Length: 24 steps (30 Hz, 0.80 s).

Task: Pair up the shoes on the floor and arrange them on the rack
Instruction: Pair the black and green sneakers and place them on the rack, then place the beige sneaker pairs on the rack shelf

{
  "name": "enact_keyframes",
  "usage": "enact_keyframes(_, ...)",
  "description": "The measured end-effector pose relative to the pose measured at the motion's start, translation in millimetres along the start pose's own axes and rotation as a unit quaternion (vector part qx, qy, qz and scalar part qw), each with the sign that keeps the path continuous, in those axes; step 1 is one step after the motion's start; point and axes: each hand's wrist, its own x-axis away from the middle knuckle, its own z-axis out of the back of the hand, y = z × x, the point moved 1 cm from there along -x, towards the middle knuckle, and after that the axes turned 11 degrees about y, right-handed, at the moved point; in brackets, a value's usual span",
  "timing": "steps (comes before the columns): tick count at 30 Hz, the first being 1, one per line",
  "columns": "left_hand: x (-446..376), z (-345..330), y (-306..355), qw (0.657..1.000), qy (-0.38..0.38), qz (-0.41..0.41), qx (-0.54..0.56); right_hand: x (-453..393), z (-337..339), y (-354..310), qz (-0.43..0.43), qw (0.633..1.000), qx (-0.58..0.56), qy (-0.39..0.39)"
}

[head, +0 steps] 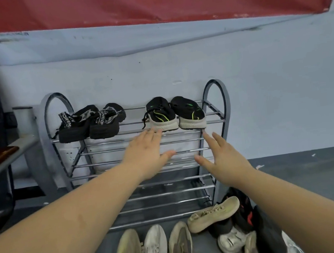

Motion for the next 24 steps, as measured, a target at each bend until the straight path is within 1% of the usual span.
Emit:
enact_keyframes(4, 37.7, -17.6, 19.5, 0.996, -0.058, -0.05, -0.04, 44.9, -14.9, 16.1, -0.013, 0.999, 0.023, -0.033)
enact_keyframes(7, 62.8, -33.7, 32.6, 0.992, -0.087, -0.077, -0.049, 76.3, -32.1, 31.7, -0.031, 0.997, 0.034, -0.064)
enact_keyframes(11, 89.7, -62.2, 48.1, 0.989, -0.115, -0.089, -0.04, 110.1, -55.0, 55.6, -0.054, 0.991, 0.056, -0.106)
enact_keyframes(14, 105.8, -82.5, 60.7, 0.985, -0.142, -0.094, -0.023, 127.1, -62.0, 72.5, -0.047, 0.983, 0.11, -0.141)
enact_keyframes(18, 107.6, -102.2, 75.5, 0.982, -0.155, -0.106, -0.018, 128.8, -55.5, 89.5, -0.026, 0.974, 0.155, -0.164)
enact_keyframes(24, 89.7, -130.3, 101.9, 0.977, -0.167, -0.131, -0.017, 105.9, -34.7, 127.7, 0.02, 0.956, 0.221, -0.191)
